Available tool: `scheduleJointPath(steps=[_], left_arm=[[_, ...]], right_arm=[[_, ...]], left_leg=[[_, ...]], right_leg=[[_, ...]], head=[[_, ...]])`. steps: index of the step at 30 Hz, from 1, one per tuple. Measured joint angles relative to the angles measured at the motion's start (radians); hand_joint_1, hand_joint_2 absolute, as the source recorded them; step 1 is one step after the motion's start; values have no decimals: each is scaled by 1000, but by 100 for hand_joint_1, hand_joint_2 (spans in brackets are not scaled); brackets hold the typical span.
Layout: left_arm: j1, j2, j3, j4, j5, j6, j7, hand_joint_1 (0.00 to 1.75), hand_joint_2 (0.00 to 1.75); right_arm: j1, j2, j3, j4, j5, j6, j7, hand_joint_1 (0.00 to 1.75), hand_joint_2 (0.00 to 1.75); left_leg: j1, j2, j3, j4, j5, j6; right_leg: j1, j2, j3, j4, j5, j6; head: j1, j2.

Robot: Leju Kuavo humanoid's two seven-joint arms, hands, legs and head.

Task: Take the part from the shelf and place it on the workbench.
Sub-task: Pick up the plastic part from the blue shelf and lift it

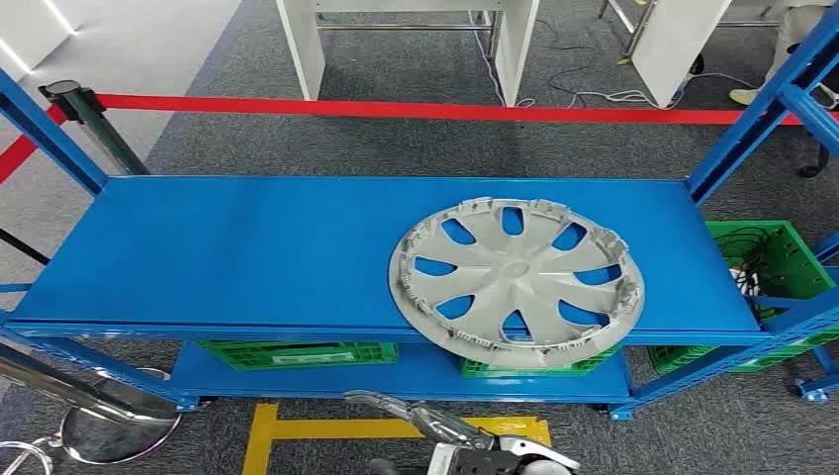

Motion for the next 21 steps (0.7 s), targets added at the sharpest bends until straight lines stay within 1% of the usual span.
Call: scheduleJointPath(steps=[3,9,11,13,16,21], left_arm=[[-1,0,-3,0,1,0,-1,0,0],[-2,-1,-18,0,2,0,-15,0,0],[-2,-1,-20,0,4,0,-19,0,0],[-2,-1,-19,0,8,1,-23,0,0],[-1,-1,-19,0,14,1,-29,0,0],[-1,-1,-19,0,14,1,-30,0,0]], right_arm=[[3,-5,14,-36,-3,-2,-4,0,175],[5,-40,66,-193,-29,-15,-38,0,175],[7,-54,68,-236,-21,-50,-51,0,175],[9,-63,65,-267,3,-108,-61,0,175],[9,-69,61,-284,25,-155,-65,0,175],[9,-70,61,-285,28,-160,-65,0,175]], left_leg=[[0,0,0,0,0,0],[0,0,0,0,0,0],[0,-1,0,0,0,0],[0,0,0,0,0,0],[0,0,0,0,0,0],[0,0,0,0,0,0]], right_leg=[[0,0,0,0,0,0],[0,-1,0,0,0,0],[0,-1,0,0,0,0],[0,0,0,0,0,0],[0,0,0,0,0,0],[0,0,0,0,0,0]], head=[[0,0],[0,0],[0,0],[0,0],[-1,0],[-1,0]])
